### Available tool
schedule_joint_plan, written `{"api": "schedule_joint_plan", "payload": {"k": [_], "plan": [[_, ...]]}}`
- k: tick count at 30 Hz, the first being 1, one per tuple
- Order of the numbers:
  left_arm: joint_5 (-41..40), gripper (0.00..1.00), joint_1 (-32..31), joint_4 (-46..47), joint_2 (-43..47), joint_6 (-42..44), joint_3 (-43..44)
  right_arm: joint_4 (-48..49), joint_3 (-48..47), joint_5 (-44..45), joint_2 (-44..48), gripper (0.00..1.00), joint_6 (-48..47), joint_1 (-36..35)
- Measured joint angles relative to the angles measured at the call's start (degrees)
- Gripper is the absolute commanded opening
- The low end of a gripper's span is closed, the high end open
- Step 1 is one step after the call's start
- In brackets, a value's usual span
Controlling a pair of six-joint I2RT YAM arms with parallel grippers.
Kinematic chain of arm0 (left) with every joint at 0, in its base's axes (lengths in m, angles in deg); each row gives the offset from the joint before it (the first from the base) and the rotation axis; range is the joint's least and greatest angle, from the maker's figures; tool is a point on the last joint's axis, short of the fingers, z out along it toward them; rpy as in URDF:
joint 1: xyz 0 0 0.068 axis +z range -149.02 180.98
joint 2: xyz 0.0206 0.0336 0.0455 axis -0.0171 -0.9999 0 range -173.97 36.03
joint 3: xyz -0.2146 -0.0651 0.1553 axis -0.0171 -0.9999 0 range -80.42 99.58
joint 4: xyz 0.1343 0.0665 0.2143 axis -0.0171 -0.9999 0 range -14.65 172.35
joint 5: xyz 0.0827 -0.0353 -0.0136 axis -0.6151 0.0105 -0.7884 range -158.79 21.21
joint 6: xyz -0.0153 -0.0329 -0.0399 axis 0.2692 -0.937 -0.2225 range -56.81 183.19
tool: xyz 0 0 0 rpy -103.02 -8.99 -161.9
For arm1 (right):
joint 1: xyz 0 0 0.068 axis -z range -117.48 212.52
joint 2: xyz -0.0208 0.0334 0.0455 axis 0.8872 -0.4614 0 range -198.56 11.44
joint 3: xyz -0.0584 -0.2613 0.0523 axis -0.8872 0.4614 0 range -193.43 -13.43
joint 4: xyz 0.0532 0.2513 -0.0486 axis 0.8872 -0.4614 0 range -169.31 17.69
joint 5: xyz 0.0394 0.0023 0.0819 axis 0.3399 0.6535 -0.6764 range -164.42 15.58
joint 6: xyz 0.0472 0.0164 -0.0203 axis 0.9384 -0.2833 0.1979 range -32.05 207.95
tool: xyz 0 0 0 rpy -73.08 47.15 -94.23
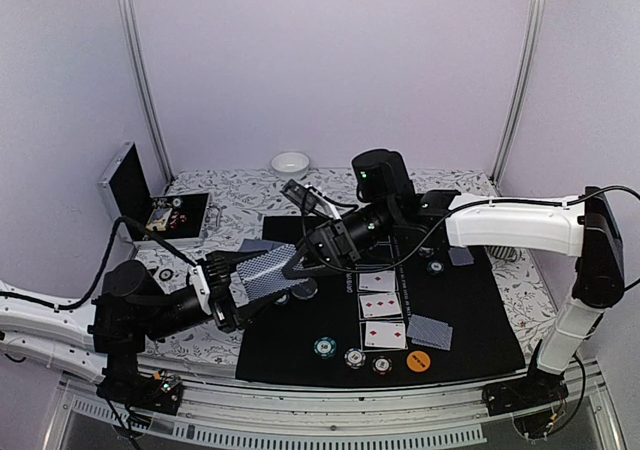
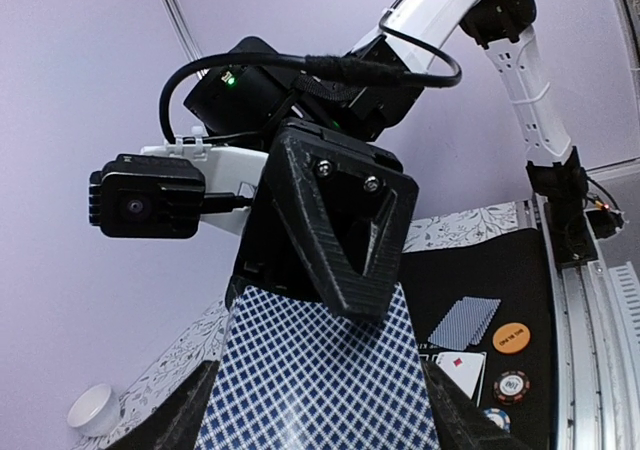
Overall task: Distribute texas hold em gaming equipment
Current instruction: Pass from the left arm to the right, then pick up the all-in button from the center of the board.
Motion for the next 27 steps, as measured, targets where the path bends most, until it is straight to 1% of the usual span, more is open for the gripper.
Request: {"api": "schedule_joint_plan", "payload": {"k": [2,5,7,8,9,10,11,12,13,14,18,20,25,27], "plan": [[0.02,0.62,0.00,-0.02,0.07,0.22,0.00,0.15,-0.46,-0.92,-0.20,0.46,0.72,0.00],[-0.02,0.62,0.00,-0.02,0.26,0.35,0.00,0.28,-1.05,-1.88,-0.46,0.31,1.86,0.00],[0.00,0.63,0.00,0.00,0.31,0.37,0.00,0.39,-1.11,-2.19,-0.70,0.18,2.43,0.00],[0.09,0.62,0.00,0.04,0.33,0.39,0.00,0.37,-1.11,-2.29,-0.85,0.09,2.95,0.00],[0.24,0.62,-0.04,-0.04,0.33,0.57,0.00,0.33,-1.14,-2.25,-1.07,0.04,3.43,0.02],[0.44,0.64,-0.09,-0.13,0.31,0.83,0.00,0.17,-1.16,-2.29,-1.25,0.03,3.74,0.07],[0.46,0.73,-0.09,-0.44,0.31,1.01,-0.02,0.02,-1.22,-2.64,-1.44,0.02,4.76,0.15],[0.42,0.86,-0.09,-0.66,0.26,1.07,-0.02,-0.24,-1.22,-2.75,-1.55,0.02,5.51,0.35],[0.39,0.96,-0.09,-0.83,0.20,0.72,-0.02,-0.11,-1.22,-2.75,-1.57,0.02,5.68,0.50],[0.33,0.98,-0.15,-0.81,0.22,0.96,-0.02,-0.17,-1.22,-2.62,-1.57,0.02,5.75,0.72],[-0.59,0.98,-0.20,-0.59,0.63,-1.25,0.15,-0.17,-1.11,-1.92,-1.51,0.02,6.25,2.03],[-2.25,0.98,-0.20,-1.55,0.90,-3.10,0.96,-0.28,-0.04,-0.72,-0.72,0.02,6.60,4.04],[-10.08,0.98,0.04,-9.81,1.81,-10.23,7.37,-1.64,5.88,3.93,4.85,0.02,6.43,13.31],[-12.87,0.98,1.05,-15.19,1.99,-14.60,10.84,-2.08,9.14,5.66,8.59,0.02,5.99,18.16]]}}
